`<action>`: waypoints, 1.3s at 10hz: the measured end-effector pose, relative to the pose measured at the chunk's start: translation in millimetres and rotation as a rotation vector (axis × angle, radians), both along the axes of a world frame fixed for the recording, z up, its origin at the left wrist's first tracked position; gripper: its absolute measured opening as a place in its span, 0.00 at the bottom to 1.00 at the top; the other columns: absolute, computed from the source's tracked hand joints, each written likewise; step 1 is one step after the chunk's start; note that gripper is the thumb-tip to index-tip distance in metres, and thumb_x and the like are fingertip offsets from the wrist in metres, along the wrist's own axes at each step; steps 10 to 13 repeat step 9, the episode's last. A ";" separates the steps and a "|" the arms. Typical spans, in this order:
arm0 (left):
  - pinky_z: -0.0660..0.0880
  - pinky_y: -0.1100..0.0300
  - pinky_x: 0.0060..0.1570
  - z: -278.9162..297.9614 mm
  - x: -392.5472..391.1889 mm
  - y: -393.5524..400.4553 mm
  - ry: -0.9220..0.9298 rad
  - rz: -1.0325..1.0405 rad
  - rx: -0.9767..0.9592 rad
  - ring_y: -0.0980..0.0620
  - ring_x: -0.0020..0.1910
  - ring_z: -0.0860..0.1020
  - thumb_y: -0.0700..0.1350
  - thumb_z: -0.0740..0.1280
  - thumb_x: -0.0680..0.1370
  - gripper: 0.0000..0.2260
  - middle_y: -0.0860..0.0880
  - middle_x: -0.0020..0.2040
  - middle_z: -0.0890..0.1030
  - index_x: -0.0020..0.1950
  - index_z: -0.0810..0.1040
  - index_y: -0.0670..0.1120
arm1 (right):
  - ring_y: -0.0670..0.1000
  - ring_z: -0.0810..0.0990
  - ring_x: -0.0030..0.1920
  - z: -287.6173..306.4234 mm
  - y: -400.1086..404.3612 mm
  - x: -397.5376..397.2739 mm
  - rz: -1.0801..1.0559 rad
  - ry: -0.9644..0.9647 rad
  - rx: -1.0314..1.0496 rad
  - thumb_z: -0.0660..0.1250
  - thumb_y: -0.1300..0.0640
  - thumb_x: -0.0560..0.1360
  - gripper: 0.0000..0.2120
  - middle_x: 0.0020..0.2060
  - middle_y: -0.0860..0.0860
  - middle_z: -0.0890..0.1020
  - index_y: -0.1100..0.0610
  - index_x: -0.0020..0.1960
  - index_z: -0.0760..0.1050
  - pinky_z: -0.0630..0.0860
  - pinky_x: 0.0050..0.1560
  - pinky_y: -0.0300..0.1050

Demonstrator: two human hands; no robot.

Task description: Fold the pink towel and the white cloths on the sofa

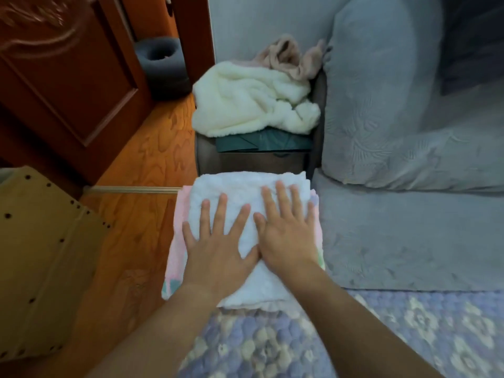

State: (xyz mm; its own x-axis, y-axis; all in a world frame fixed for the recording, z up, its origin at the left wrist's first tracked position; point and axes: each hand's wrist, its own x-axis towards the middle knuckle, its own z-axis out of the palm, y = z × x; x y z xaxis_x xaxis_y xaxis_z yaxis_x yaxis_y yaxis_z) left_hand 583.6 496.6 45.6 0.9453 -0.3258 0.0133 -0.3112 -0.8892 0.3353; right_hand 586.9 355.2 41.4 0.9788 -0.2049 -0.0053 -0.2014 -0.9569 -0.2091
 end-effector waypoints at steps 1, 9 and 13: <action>0.53 0.35 0.75 1.8 0.9 15.5 -0.020 0.087 0.022 0.46 0.81 0.37 0.70 0.46 0.79 0.33 0.52 0.82 0.37 0.81 0.40 0.62 | 0.52 0.39 0.82 11.2 -10.3 -17.7 -0.010 -0.151 0.028 0.44 0.37 0.83 0.31 0.82 0.49 0.44 0.48 0.83 0.46 0.39 0.79 0.60; 0.43 0.38 0.77 46.9 33.7 0.6 0.228 0.366 0.202 0.40 0.80 0.40 0.68 0.40 0.80 0.30 0.49 0.83 0.40 0.81 0.40 0.61 | 0.60 0.33 0.80 63.4 -32.0 -1.4 -0.011 0.277 0.239 0.46 0.31 0.80 0.37 0.79 0.44 0.31 0.44 0.82 0.36 0.36 0.79 0.60; 0.43 0.38 0.77 46.9 33.7 0.6 0.228 0.366 0.202 0.40 0.80 0.40 0.68 0.40 0.80 0.30 0.49 0.83 0.40 0.81 0.40 0.61 | 0.60 0.33 0.80 63.4 -32.0 -1.4 -0.011 0.277 0.239 0.46 0.31 0.80 0.37 0.79 0.44 0.31 0.44 0.82 0.36 0.36 0.79 0.60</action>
